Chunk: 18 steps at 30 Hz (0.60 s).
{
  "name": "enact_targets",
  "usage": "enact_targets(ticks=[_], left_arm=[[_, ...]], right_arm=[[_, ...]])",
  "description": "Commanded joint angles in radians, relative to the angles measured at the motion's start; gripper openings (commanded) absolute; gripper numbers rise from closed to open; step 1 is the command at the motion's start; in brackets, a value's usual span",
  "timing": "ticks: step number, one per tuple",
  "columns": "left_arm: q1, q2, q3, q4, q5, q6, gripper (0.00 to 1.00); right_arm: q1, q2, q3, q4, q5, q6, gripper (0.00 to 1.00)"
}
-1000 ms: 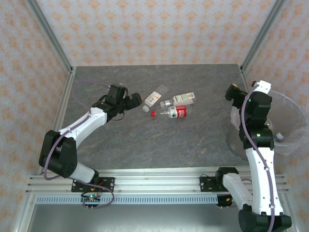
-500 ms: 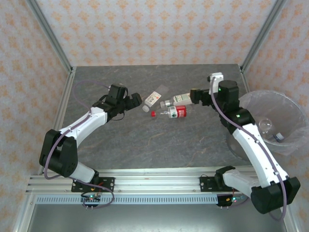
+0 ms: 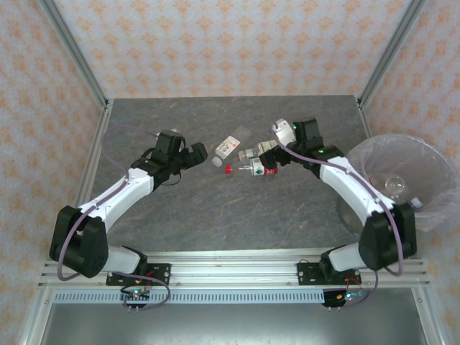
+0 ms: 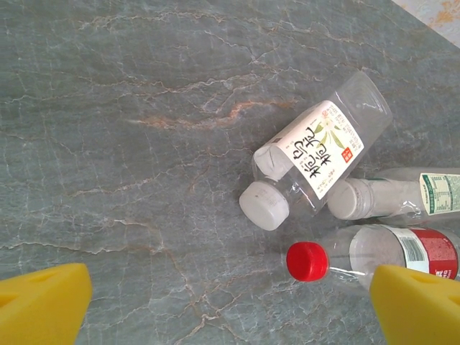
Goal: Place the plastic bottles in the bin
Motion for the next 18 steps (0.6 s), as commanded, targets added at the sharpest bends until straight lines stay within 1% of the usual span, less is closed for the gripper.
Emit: enact_targets(ticks=[1, 7, 10, 12, 18], left_arm=[[0.007, -0.046, -0.026, 0.037, -0.031, 0.003, 1.00], [0.007, -0.087, -0.042, 0.025, -0.063, 0.019, 1.00], [0.007, -0.087, -0.037, -0.014, -0.095, 0.024, 1.00], [0.007, -0.081, -0.036, -0.022, -0.097, 0.024, 1.00], [0.007, -0.076, -0.043, -0.005, -0.082, 0.019, 1.00]], right_arm=[[0.036, 0.083, 0.076, -0.064, -0.041, -0.123, 0.99], [0.046, 0.231, 0.148, -0.082, -0.042, -0.195, 0.99], [0.054, 0.302, 0.214, -0.169, -0.036, -0.225, 0.99], [0.065, 0.333, 0.241, -0.204, -0.035, -0.244, 0.99], [0.087, 0.390, 0.256, -0.217, -0.032, -0.246, 0.99]])
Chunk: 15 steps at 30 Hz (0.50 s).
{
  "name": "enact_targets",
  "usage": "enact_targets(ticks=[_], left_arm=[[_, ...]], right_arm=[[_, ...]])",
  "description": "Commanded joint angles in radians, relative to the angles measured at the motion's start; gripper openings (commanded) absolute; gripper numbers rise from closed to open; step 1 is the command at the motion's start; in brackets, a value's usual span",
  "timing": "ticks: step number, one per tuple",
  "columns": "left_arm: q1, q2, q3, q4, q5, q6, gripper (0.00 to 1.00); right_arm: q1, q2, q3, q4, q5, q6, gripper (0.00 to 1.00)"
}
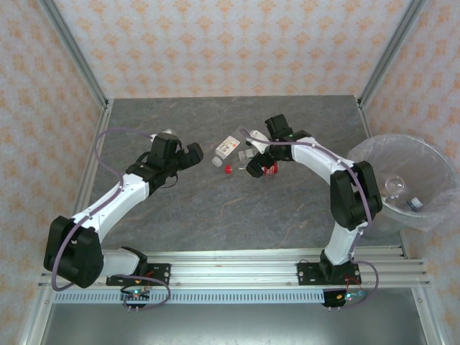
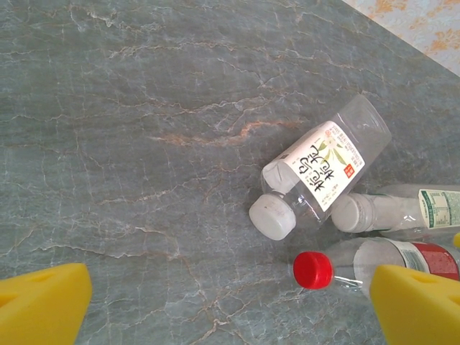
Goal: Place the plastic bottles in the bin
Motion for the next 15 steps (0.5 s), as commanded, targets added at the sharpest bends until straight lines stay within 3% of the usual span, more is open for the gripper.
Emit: enact_targets(ticks=[1, 9, 15], left_arm=[[0.007, -0.007, -0.011, -0.004, -0.022, 0.017, 1.00], [0.007, -0.016, -0.014, -0.005, -0.027, 0.025, 1.00], [0.006, -0.016, -0.019, 0.004, -0.028, 0.020, 1.00]], right_arm=[[0.015, 0.036, 0.032, -0.060, 0.004, -0.031, 0.99], [0.036, 0.078, 0.025, -0.088, 0.057, -0.040, 0.99], [0.072, 0.055, 0.033, -0.197, 0.016, -0.049, 1.00]])
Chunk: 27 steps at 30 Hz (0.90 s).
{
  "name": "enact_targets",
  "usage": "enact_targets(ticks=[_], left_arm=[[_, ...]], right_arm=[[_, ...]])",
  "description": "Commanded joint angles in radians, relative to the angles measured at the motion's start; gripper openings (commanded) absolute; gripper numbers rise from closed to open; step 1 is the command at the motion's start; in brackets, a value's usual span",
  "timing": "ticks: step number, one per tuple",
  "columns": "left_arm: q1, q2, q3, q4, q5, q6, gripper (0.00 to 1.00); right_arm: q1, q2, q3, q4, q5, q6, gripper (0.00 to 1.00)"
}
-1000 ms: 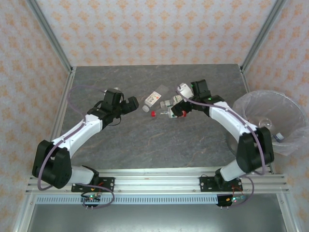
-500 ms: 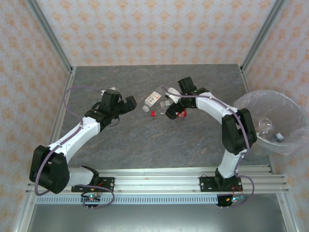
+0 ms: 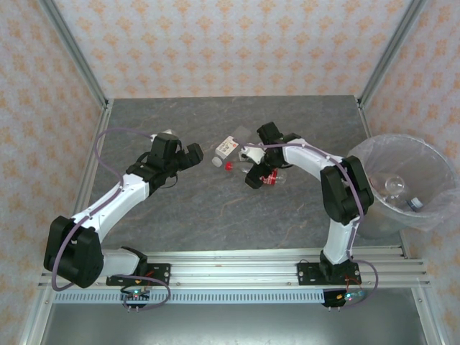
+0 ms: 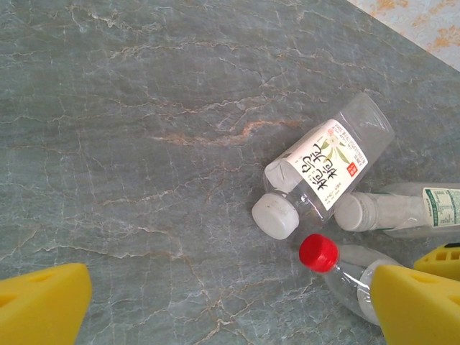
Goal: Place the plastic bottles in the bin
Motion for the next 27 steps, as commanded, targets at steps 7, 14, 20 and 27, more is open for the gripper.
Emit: enact_targets(ticks=[7, 14, 20, 27], left_arm=[[0.007, 0.005, -0.005, 0.007, -0.010, 0.007, 1.00], [0.006, 0.008, -0.009, 0.008, -0.010, 0.006, 1.00], [0.007, 0.019, -0.003, 0.000, -0.010, 0.012, 1.00], [0.007, 0.039, 0.009, 0.004, 0.001, 0.010, 1.00]], right_arm=[[0.086, 0.039, 0.010, -0.032, 0.137, 0.002, 0.99], [0.147, 0.152, 0.132, -0.133, 0.221, 0.053, 0.99], [0.153, 0.187, 0.155, -0.107, 0.227, 0.094, 0.99], [0.156, 0.242, 0.204, -0.145, 0.212, 0.116, 0.87]])
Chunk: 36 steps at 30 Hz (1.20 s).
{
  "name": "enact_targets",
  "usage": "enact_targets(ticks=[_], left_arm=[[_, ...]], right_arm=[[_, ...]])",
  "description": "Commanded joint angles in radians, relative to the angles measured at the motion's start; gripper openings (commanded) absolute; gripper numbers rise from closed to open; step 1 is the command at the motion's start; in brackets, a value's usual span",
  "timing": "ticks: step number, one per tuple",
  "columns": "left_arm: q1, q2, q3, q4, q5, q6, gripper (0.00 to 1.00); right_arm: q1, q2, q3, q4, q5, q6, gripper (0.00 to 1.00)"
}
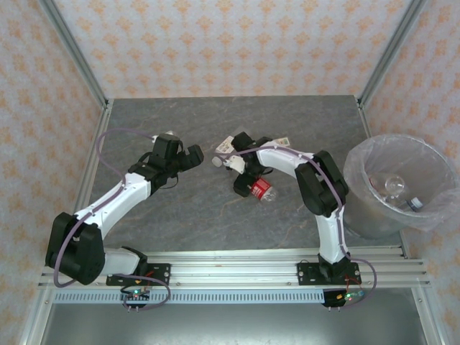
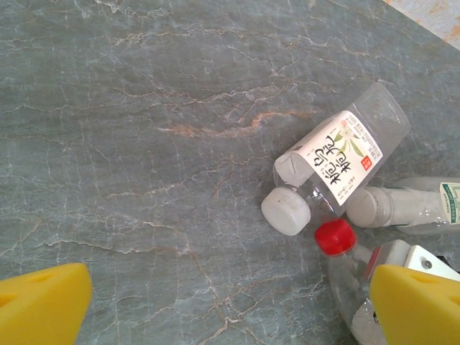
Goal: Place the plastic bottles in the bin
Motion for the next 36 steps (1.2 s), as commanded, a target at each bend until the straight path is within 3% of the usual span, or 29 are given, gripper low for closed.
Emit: enact_targets(ticks=[1, 10, 23, 36], left_arm=[[0.006, 0.014, 0.016, 0.003, 0.002, 0.010, 1.00], [0.007, 0.019, 0.020, -0.002, 0.006, 0.007, 1.00], [0.007, 0.026, 0.023, -0.003, 0.009, 0.004, 1.00], [0.007, -0.007, -0.011, 0.120, 0.123, 0.025, 1.00]], right_arm=[[0.000, 0.059, 0.052, -0.031, 0.033, 0.026, 0.85], [0.000, 0.108, 0.132, -0.101, 0.048, 0.016, 0.72], [0.000, 0.024, 0.082, -0.079, 0.054, -0.001, 0.60], [0.000, -0.106, -0.029, -0.036, 0.056, 0.047, 0.51]])
